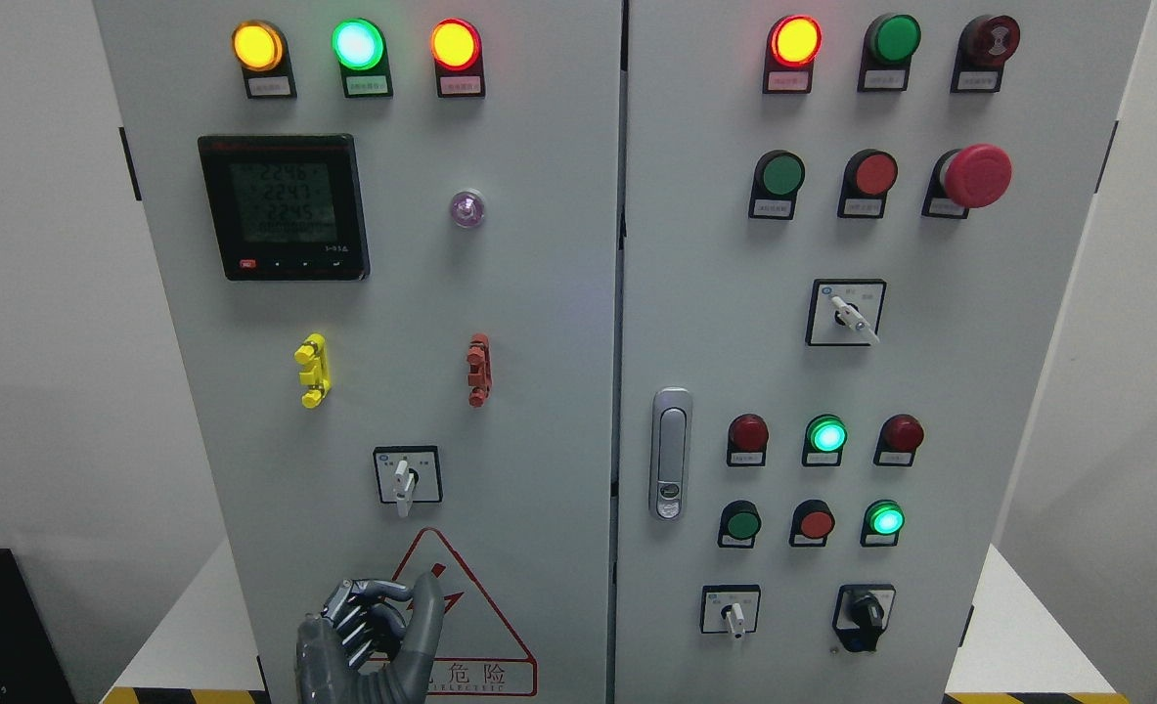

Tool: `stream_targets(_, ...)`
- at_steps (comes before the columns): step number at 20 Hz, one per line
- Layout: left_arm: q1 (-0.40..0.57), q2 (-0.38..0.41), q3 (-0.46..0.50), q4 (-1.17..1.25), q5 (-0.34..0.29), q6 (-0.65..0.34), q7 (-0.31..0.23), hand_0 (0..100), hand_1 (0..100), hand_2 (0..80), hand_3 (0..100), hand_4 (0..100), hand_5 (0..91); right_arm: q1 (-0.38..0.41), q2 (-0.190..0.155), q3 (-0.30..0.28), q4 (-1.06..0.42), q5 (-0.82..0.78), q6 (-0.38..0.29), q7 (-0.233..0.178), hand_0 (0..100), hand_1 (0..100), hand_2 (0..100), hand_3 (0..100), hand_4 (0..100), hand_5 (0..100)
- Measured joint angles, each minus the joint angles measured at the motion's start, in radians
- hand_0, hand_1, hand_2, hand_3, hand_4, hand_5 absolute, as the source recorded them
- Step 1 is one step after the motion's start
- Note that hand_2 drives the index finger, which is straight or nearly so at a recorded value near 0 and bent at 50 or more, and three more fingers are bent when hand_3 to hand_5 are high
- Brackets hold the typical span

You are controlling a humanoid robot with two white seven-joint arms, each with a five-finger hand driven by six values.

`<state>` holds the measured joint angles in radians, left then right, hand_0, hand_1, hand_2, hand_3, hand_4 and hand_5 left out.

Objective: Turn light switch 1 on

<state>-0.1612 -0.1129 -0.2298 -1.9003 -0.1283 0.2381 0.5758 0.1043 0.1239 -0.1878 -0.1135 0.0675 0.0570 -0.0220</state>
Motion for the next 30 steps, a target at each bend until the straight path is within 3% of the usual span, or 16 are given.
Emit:
stream_targets(7,-0.036,-0.006,0.001,-0.001,0.0,0.036,0.01,26,73,60.0,93,95,85.5,0.0,0.0,0.0,0.0,0.0,0.0,0.0,0,0,0,0,0,0)
stream_targets(16,-0.065,-0.011,0.002,0.0,-0.001,0.063,0.028,26,81,59.6,93,94,85.5,0.0,0.0,0.0,0.0,0.0,0.0,0.0,0,0,0,0,0,0)
stream_targets(30,-0.076,-0.015,0.005,-0.001,-0.001,0.068,0.037,15,75,62.0,93,95,85.4,0.0,0.0,0.0,0.0,0.0,0.0,0.0,0,0,0,0,0,0)
